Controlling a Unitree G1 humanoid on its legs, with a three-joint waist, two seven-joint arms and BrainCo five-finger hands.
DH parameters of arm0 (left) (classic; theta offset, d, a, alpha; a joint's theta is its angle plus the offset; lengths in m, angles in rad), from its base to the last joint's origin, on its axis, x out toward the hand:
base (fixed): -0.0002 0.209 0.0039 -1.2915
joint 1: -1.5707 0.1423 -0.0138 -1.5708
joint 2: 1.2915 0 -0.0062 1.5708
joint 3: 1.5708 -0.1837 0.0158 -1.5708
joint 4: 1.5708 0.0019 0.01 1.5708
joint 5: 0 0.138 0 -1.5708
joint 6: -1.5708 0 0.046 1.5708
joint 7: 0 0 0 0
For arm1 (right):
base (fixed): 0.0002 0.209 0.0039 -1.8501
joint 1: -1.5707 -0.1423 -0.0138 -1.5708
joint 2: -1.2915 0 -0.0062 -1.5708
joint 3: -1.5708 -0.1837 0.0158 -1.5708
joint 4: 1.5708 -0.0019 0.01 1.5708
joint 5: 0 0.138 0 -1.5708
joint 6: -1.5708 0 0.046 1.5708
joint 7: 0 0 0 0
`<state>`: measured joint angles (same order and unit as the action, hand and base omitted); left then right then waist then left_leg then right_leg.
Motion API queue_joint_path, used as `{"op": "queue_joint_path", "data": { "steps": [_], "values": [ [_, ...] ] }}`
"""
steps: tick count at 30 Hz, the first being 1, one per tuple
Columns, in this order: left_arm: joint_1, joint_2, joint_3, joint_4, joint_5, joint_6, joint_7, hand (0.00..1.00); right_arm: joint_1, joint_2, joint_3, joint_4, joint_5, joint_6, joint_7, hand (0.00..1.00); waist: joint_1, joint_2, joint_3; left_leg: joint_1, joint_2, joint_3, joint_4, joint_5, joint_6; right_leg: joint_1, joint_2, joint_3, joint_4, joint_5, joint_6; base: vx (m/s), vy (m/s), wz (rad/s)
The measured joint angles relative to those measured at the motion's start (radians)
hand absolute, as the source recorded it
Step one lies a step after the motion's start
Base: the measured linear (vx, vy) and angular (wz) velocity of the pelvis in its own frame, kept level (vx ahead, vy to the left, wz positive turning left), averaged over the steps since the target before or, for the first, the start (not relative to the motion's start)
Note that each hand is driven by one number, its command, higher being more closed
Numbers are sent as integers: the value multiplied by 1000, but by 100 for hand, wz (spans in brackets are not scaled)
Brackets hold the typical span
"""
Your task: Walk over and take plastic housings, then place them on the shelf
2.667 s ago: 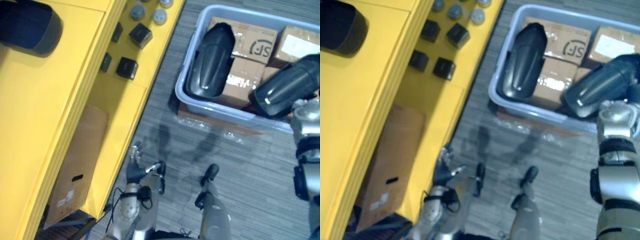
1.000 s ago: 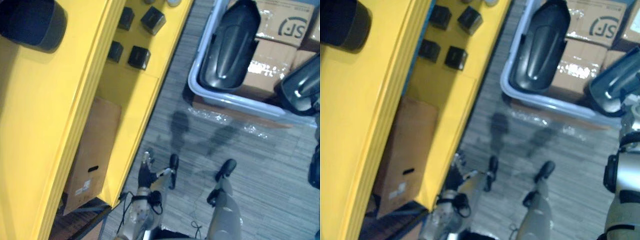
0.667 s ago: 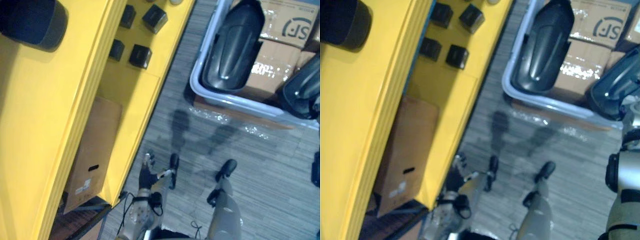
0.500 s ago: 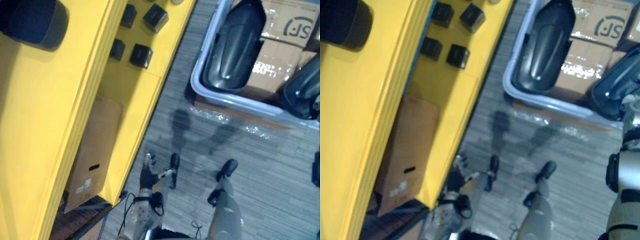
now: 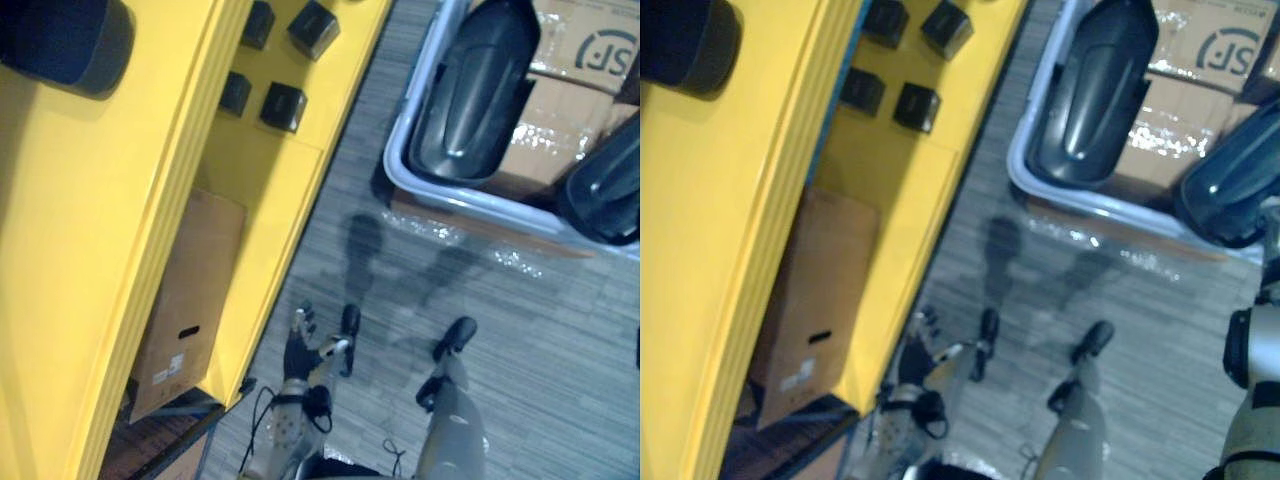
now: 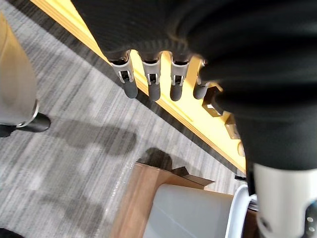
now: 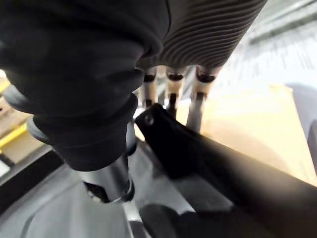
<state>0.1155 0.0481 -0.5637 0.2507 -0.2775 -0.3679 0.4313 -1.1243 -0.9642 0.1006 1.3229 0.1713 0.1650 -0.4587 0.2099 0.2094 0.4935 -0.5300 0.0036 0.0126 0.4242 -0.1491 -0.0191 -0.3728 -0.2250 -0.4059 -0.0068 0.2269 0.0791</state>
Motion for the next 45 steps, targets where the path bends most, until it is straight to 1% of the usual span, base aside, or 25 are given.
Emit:
{"op": "queue_joint_path", "data": {
  "steps": [7, 12, 15, 18, 19, 20, 21, 22, 24, 25, 27, 28, 30, 33, 35, 37, 41, 45],
  "values": [
    [0, -1, 1, 0, -1, 0, 1, 0, 2, -8, 0, 1, -27, 9, 0, 100, 7, 0, 0, 0, -1, -1, -2, 0, 0, -1, -1, -1, 0, 0, 0, 0, 0, 0],
    [0, -1, 1, -1, -1, -1, 11, 0, 4, -10, 0, 0, -27, 9, -1, 100, 8, 0, 0, -6, 0, -1, 0, 0, 0, -6, 0, -1, 1, -4, -5, 0, 0, 0],
    [0, -1, 2, -5, -1, -1, 14, 0, 3, -13, 1, -4, -26, 6, -10, 100, 10, 0, 0, -14, 0, -2, 3, 0, 0, -13, 0, -2, 1, -1, 1, 0, 0, 0],
    [0, -1, 2, -6, -1, -1, 18, 0, 10, -9, 5, -3, -15, -23, -43, 100, 15, 0, 0, -14, 0, -2, 3, 0, 0, -13, 0, -1, 1, 0, 1, 0, 0, 0],
    [0, -1, 1, -6, -1, -1, 18, 0, 14, -5, 17, -3, 3, -46, -68, 100, 16, 0, 0, -14, 0, -2, 2, 0, 0, -13, 0, -1, 1, 0, 1, 0, 0, 0],
    [0, -1, 1, -6, -1, -1, 18, 0, 14, -2, 19, -3, 13, -58, -80, 100, 16, 1, -1, -14, 0, -2, 2, 0, 0, -13, 0, -1, 1, 0, 1, 0, 0, 0],
    [0, -2, 1, -6, -1, -1, 18, 0, 15, 6, 21, -3, 34, -83, -112, 100, 16, 2, -1, -13, 0, -1, 2, 0, 0, -13, 0, 0, 1, 0, 1, 0, 0, 0],
    [0, -4, 1, -6, -1, -2, 18, 0, 15, 11, 22, -3, 44, -93, -129, 100, 16, 2, -2, -13, 0, -1, 2, 0, 0, -13, 0, 0, 0, 0, 1, 0, 0, 0],
    [0, -17, 2, -5, -1, -2, 18, 0, 15, 30, 22, -7, 53, -136, -191, 100, 16, 5, -3, -13, 0, 0, 2, 1, 0, -13, 0, 1, -2, 1, 3, 0, 0, 0],
    [0, -20, 1, -5, -1, -2, 18, 0, 15, 34, 23, -9, 54, -150, -205, 100, 16, 6, -4, -13, 0, 1, 2, 1, 0, -13, 0, 2, -3, 2, 3, 0, 0, 0],
    [0, -22, 1, -5, -1, -4, 18, 0, 14, 44, 40, -42, 70, -208, -246, 100, 17, 12, -5, -11, 1, 1, 2, 1, 0, -13, 1, 4, -4, 4, 5, 4, -3, -2],
    [0, -23, 1, -5, -1, -5, 18, 0, 13, 44, 40, -57, 70, -221, -254, 100, 17, 14, -4, -10, 1, 1, 1, 1, 0, -12, 1, 5, -4, 4, 4, 0, 0, 0],
    [0, -23, 4, -7, -1, -12, 18, 0, 7, 49, 40, -103, 68, -278, -288, 100, 22, 15, -6, -6, 1, 1, 0, 2, 0, -10, 2, 7, -6, 7, 6, 0, 0, 0],
    [0, -23, 8, -14, -1, -23, 18, 0, -21, 65, 44, -139, 65, -313, -313, 100, 23, 15, -6, 11, 1, 1, -3, 2, 0, 8, 2, 8, -7, 7, 6, 0, 0, 0],
    [2, -23, 14, -30, -1, -24, 18, 0, -37, 66, 57, -146, 66, -323, -323, 100, 24, 15, -5, 19, 1, 0, -4, 2, 0, 16, 2, 7, -7, 7, 6, 0, 0, 0],
    [2, -23, 29, -38, 0, -29, 18, 0, -42, 70, 62, -169, 67, -345, -327, 100, 24, 15, -5, 33, 1, -1, -6, 2, 0, 30, 2, 5, -9, 7, 6, 0, 0, 0],
    [4, -17, 48, -43, 0, -36, 16, 0, -70, 71, 80, -172, 71, -359, -329, 100, 21, 13, -4, 60, 0, -3, -24, 12, -2, 52, 2, 1, -12, 6, 5, -7, -8, 2],
    [11, -16, 59, -55, 0, -40, -6, 0, -94, 74, 83, -165, 72, -366, -329, 100, 17, 6, 1, 93, 1, -5, -37, 17, -3, 82, 4, -4, -15, 5, 3, -1, -5, 1]
  ]
}}
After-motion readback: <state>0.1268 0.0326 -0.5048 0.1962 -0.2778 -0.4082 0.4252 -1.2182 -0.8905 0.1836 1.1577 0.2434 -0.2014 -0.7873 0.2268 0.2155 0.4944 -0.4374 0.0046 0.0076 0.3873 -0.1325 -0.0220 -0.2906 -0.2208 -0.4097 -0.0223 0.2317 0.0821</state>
